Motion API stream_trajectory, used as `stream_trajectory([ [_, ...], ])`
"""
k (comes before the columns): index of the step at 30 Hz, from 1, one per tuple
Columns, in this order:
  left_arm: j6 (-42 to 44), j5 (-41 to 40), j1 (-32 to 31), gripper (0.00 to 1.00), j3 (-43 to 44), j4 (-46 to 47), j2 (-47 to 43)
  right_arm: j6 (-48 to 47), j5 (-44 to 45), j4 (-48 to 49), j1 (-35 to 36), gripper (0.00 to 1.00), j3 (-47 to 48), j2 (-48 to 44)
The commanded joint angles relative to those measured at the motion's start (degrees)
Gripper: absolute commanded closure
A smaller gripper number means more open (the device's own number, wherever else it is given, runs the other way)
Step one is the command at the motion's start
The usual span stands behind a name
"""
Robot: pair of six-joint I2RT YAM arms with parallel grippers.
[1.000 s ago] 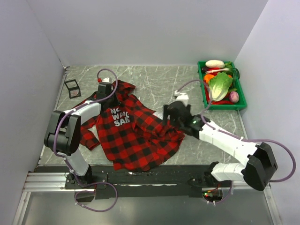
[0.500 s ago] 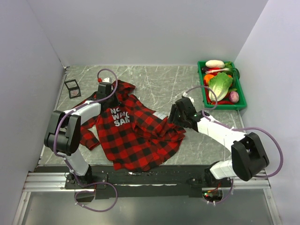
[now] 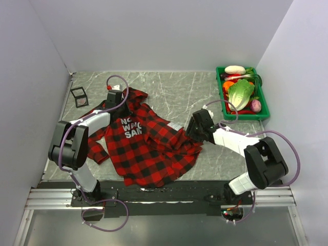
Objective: Pin the brooch onto the clothing
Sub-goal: Flatten out the clothes at the center of the board.
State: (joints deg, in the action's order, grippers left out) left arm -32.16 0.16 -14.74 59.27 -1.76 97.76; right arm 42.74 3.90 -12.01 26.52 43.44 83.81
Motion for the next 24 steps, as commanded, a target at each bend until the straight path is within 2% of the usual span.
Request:
stream_trajectory([
  [1,0.87,0.10,0.15,0.99,0.06,1.32,-1.25,1.29,1.37,4.98,-0.77,0.41,-0.46,2.05],
  [9,1.05,0.62,0.24,0.99,0.15,1.32,-1.69,3.31,1.37,6.82,-1.04,0.46,-0.37,5.22],
  [11,1.14,1.15,0.15,0.99,0.24,1.32,-1.60,3.58,1.37,7.61,-1.21,0.52,-0.37,5.57],
  [15,1.14,2.30,-0.55,0.99,1.11,1.32,-1.08,3.75,1.37,8.14,-1.91,0.74,0.24,6.54],
  [16,1.14,2.65,-1.07,0.99,1.29,1.32,-0.99,3.58,1.46,8.14,-2.09,0.94,0.33,6.37],
  [17,0.96,2.74,-1.34,0.99,1.64,1.32,-0.90,3.66,1.98,7.71,-2.26,1.00,0.33,5.93],
  [20,1.40,3.26,-3.36,0.99,3.75,1.32,-0.29,2.44,6.28,5.08,-2.35,1.00,0.42,2.51],
  [24,1.75,3.26,-6.87,0.99,9.71,1.32,2.17,-0.55,16.21,-0.45,-2.27,1.00,0.42,-7.83],
])
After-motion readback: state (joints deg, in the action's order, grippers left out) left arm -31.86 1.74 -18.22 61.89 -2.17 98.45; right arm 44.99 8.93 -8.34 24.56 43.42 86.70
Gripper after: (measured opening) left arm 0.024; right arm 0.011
